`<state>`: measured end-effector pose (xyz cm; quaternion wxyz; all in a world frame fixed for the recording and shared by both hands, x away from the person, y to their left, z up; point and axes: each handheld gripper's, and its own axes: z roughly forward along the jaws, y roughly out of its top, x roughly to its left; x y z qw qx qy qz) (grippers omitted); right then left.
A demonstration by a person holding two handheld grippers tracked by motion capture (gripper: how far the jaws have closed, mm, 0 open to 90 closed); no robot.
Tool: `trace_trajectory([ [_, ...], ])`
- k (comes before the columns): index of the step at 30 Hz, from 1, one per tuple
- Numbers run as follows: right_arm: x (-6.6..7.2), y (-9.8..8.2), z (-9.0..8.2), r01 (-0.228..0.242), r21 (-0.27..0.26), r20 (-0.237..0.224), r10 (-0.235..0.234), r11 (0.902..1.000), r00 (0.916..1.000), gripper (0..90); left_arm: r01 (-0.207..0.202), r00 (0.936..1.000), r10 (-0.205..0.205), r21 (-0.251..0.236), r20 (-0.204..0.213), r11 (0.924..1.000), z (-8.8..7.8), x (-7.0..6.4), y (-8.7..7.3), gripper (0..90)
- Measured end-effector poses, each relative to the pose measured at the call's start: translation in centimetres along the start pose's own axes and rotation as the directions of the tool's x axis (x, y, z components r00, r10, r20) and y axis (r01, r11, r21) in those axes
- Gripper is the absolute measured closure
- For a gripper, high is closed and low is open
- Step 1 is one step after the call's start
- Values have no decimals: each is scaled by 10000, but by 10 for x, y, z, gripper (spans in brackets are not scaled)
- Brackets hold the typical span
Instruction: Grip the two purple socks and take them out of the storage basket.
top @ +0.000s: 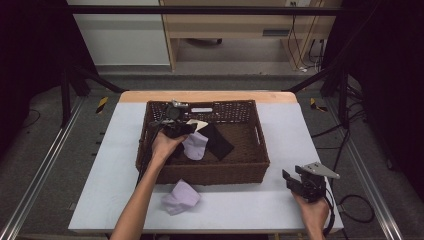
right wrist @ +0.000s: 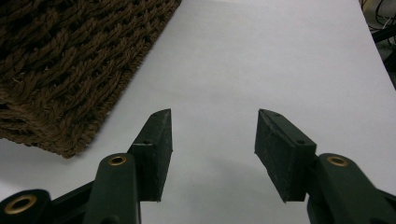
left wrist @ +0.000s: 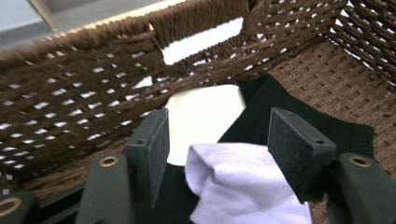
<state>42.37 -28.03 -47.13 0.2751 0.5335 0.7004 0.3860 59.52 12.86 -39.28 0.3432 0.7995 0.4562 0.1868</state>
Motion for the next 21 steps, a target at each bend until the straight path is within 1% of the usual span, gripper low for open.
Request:
trace_trajectory([
  [2, 0, 0, 0, 12, 3, -4, -12, 10000, 10000, 465, -25, 10000, 25, 263, 25, 9997, 4, -1, -1, 371],
  [5, 0, 0, 0, 18, -2, -18, -18, 10000, 10000, 464, -242, 9996, 247, 456, -105, 9987, 7, -3, -2, 370],
  [6, 0, 0, 0, 21, -5, -17, -21, 10000, 10000, 464, -320, 9994, 327, 605, -113, 9977, 9, -4, -3, 368],
  [7, 0, 0, 0, 20, -5, -14, -20, 10000, 10000, 464, -310, 9994, 319, 667, -121, 9973, 9, -5, -3, 364],
  [11, 0, 0, 0, 33, 6, -10, -33, 10000, 10000, 463, -555, 9983, 570, 956, -131, 9939, 12, -6, -4, 370],
  [13, 0, 0, 0, 47, -4, -9, -47, 10000, 10000, 463, -666, 9977, 676, 1032, -70, 9924, 12, -8, -5, 420],
  [15, 0, 0, 0, 30, -2, -28, -30, 10000, 10000, 463, -687, 9976, 686, 1173, 52, 9907, 13, -9, -5, 473],
  [16, 0, 0, 0, 40, 1, -24, -40, 10000, 10000, 463, -725, 9974, 715, 1446, 120, 9868, 14, -9, -6, 503],
  [17, 0, 0, 0, 40, 5, -28, -40, 10000, 10000, 464, -733, 9973, 732, 1596, 69, 9845, 15, -9, -6, 545],
  [18, 0, 0, 0, 40, 11, -29, -40, 10000, 10000, 464, -668, 9978, 660, 1690, 105, 9833, 15, -9, -6, 571],
  [20, 0, 0, 0, 34, 23, -40, -34, 10000, 10000, 465, -403, 9991, 372, 1810, 204, 9827, 15, -7, -6, 652],
  [21, 0, 0, 0, 39, 27, -39, -39, 10000, 10000, 465, -332, 9993, 295, 1882, 228, 9816, 15, -6, -6, 702],
])
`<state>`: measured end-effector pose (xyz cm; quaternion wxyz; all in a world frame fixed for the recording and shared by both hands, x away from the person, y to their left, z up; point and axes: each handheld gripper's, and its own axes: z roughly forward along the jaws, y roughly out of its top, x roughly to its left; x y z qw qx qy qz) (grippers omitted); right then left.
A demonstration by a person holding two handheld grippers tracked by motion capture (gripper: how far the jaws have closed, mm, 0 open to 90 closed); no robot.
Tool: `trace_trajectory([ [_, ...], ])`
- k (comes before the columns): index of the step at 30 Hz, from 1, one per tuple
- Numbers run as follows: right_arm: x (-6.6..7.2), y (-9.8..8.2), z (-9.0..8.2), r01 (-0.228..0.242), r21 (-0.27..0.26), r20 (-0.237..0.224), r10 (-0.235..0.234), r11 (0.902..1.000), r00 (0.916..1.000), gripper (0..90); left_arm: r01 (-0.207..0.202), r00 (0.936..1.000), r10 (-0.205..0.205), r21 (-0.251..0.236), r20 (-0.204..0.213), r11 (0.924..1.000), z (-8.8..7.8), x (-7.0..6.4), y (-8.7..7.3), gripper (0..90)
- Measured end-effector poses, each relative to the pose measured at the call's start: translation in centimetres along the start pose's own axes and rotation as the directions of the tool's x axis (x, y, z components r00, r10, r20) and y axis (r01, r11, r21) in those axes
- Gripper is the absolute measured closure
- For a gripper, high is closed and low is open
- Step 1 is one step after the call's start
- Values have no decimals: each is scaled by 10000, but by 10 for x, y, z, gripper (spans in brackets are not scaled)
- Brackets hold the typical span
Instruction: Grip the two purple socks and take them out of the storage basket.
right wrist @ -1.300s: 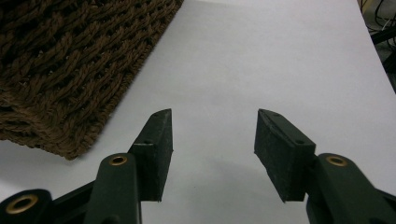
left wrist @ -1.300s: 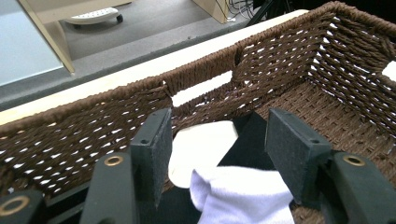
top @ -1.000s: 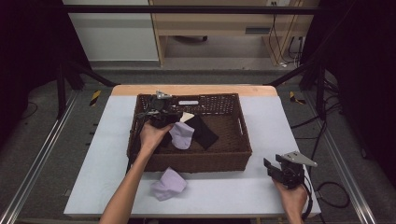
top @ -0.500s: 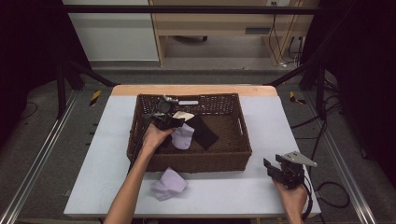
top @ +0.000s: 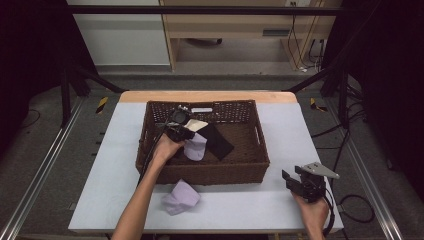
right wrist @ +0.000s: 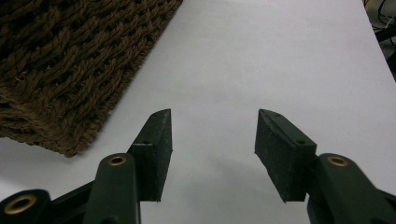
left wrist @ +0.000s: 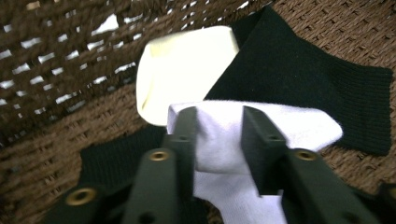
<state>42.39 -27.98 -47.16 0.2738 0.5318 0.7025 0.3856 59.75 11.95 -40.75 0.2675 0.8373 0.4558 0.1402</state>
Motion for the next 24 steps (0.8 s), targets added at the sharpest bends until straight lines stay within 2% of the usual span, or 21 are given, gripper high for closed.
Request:
trace_trajectory([
  [3, 0, 0, 0, 9, 14, 11, -9, 10000, 10000, 465, 110, 9999, -110, 21, 56, 9999, -1, 1, 0, 797],
  [7, 0, 0, 0, 4, 12, 14, -4, 10000, 10000, 467, 228, 9991, -221, -195, 375, 9995, -5, 2, -1, 851],
  [10, 0, 0, -1, 15, -4, 17, -15, 10000, 10000, 468, 281, 9987, -256, -543, 452, 9981, -10, 2, -1, 858],
  [11, -1, 0, -1, -9, -15, 24, 10, 10000, 10000, 468, 275, 9986, -236, -825, 478, 9962, -13, 1, -1, 859],
  [13, -1, 0, -1, -18, -37, 46, 19, 10000, 10000, 468, 210, 9992, -169, -1110, 374, 9936, -18, 0, -1, 858],
  [16, -2, 0, -2, -97, -41, 37, 97, 9999, 9999, 469, 10, 9997, 31, -1752, 226, 9845, -29, -4, 0, 861],
  [18, -2, 0, -1, -62, -61, 41, 62, 10000, 10000, 470, -205, 9997, 229, -2294, 79, 9731, -36, -8, -1, 864],
  [20, -1, 0, -1, -40, -67, 43, 40, 10000, 10000, 472, -406, 9992, 405, -2559, -57, 9658, -42, -10, -2, 865],
  [22, -2, 0, -1, -23, -53, 57, 24, 10000, 10000, 473, -408, 9992, 398, -2851, -93, 9576, -48, -10, -3, 865],
  [23, -2, 0, -1, -12, -52, 65, 13, 10000, 10000, 473, -319, 9995, 310, -3076, -78, 9510, -53, -9, -3, 865],
  [24, -2, 0, -1, -55, -61, 56, 55, 10000, 10000, 473, -288, 9996, 291, -3168, -37, 9481, -55, -8, -3, 865],
])
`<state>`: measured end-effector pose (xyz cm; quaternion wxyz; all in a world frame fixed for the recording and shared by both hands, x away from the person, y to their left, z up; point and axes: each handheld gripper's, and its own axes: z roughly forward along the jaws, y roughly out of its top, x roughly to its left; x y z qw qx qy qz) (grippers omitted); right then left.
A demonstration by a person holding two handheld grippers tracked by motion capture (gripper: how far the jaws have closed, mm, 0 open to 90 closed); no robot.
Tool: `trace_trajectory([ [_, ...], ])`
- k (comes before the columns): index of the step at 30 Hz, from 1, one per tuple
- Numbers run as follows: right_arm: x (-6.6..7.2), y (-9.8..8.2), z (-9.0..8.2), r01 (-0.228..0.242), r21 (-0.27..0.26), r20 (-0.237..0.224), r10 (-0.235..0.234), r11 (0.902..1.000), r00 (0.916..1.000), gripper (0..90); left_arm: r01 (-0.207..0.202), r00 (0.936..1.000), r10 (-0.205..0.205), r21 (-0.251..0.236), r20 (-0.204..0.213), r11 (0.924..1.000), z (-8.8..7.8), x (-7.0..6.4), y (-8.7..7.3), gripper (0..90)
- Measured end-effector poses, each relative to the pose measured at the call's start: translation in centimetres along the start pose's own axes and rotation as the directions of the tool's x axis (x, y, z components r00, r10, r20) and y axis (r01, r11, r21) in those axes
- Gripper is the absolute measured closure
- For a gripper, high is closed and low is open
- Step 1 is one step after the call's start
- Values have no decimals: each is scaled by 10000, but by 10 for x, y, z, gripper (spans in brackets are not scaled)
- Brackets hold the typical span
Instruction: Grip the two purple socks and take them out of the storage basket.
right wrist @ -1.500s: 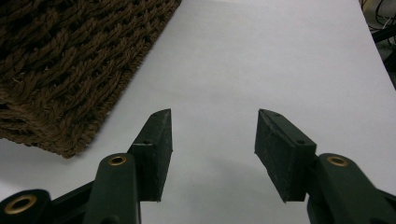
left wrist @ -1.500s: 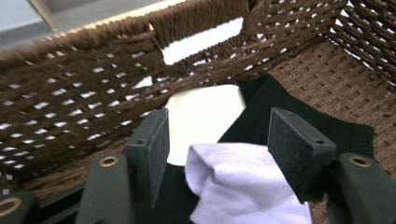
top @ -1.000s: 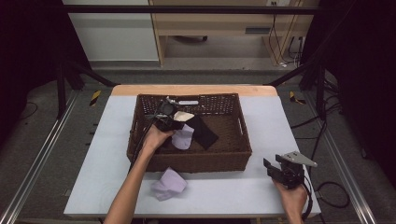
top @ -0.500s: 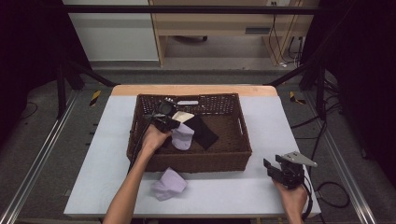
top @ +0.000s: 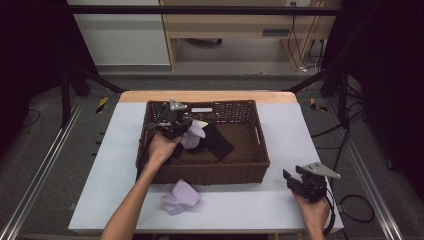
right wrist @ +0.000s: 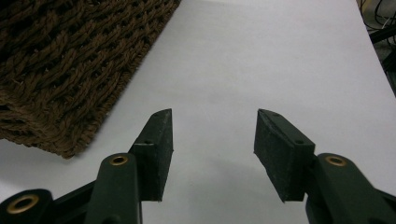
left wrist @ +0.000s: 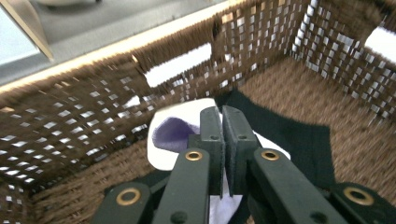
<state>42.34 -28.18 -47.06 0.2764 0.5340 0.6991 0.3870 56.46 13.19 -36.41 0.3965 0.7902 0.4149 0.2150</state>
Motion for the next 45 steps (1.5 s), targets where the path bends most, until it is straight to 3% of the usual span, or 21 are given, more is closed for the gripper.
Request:
trace_trajectory([
  [5, -1, 0, -1, -25, -74, 43, 25, 10000, 10000, 474, 232, 9995, -208, -1146, 222, 9931, -29, 2, 5, 865],
  [10, -1, 0, -2, -11, -116, 80, 12, 9999, 10000, 476, 285, 9993, -234, -1861, 299, 9821, -56, 3, 6, 865],
  [19, -1, 1, -3, 0, -137, 123, 2, 9999, 9999, 486, 249, 9991, -135, -3069, 394, 9514, -102, 1, 0, 865],
  [36, 0, 0, -6, 64, -245, 137, -61, 9997, 9999, 493, -73, 9963, 413, -4067, 750, 9135, -164, -14, -17, 866],
  [45, 2, 0, -7, 46, -238, 146, -42, 9997, 9999, 500, -401, 9922, 868, -4310, 894, 9015, -194, -27, -37, 866],
])
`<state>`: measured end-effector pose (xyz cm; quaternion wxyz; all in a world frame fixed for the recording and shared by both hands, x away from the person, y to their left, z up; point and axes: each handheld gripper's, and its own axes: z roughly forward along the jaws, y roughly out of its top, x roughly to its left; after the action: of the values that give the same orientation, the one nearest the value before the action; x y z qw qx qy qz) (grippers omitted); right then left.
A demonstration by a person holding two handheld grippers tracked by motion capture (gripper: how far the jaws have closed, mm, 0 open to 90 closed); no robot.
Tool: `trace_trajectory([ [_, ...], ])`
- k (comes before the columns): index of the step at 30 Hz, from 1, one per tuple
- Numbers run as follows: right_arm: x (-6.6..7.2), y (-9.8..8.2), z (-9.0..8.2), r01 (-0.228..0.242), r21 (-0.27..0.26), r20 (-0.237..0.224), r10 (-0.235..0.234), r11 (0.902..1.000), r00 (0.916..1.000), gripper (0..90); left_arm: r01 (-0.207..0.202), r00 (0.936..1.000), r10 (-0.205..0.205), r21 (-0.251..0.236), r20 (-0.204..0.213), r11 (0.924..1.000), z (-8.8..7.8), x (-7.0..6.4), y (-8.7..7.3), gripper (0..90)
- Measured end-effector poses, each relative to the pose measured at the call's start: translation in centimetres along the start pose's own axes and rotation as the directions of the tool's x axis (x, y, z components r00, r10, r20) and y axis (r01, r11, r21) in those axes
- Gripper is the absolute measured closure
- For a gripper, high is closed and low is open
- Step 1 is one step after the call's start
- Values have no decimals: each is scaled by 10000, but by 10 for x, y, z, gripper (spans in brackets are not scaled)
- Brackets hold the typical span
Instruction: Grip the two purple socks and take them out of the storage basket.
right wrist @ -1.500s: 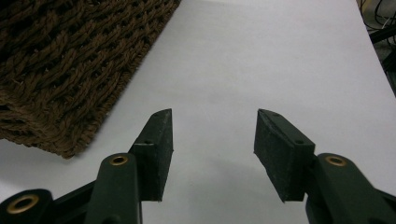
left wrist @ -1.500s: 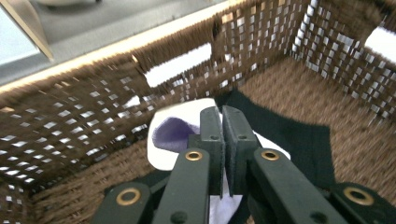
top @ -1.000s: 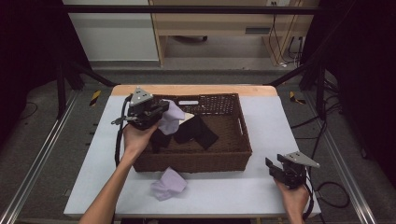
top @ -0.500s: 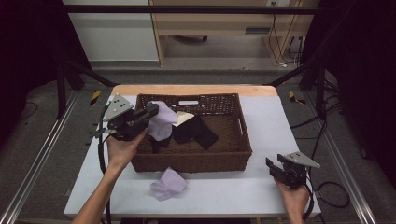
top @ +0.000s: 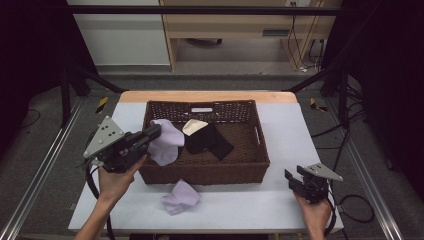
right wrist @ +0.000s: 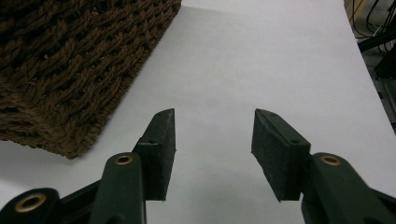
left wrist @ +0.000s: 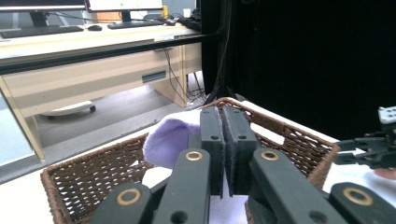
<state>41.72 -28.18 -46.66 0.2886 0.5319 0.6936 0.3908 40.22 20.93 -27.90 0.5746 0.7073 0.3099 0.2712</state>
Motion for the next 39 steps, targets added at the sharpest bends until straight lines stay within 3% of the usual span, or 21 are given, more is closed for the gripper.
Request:
trace_trajectory([
  [15, 1, -1, -2, 91, -12, -16, -91, 10000, 10000, 502, -109, 9972, 99, 120, 746, 9999, -25, -26, -29, 866],
  [25, 3, -2, -3, 124, -15, -36, -124, 9999, 9999, 501, -17, 9913, -109, 954, 1313, 9954, -21, -43, -65, 866],
  [32, 5, -2, -1, 177, 72, -37, -177, 9998, 9998, 501, -61, 9823, -328, 2071, 1843, 9783, 0, -56, -96, 866],
  [39, 6, -3, 0, 159, 173, -51, -158, 9997, 9999, 499, -199, 9813, -382, 2970, 1886, 9547, 29, -64, -124, 865],
])
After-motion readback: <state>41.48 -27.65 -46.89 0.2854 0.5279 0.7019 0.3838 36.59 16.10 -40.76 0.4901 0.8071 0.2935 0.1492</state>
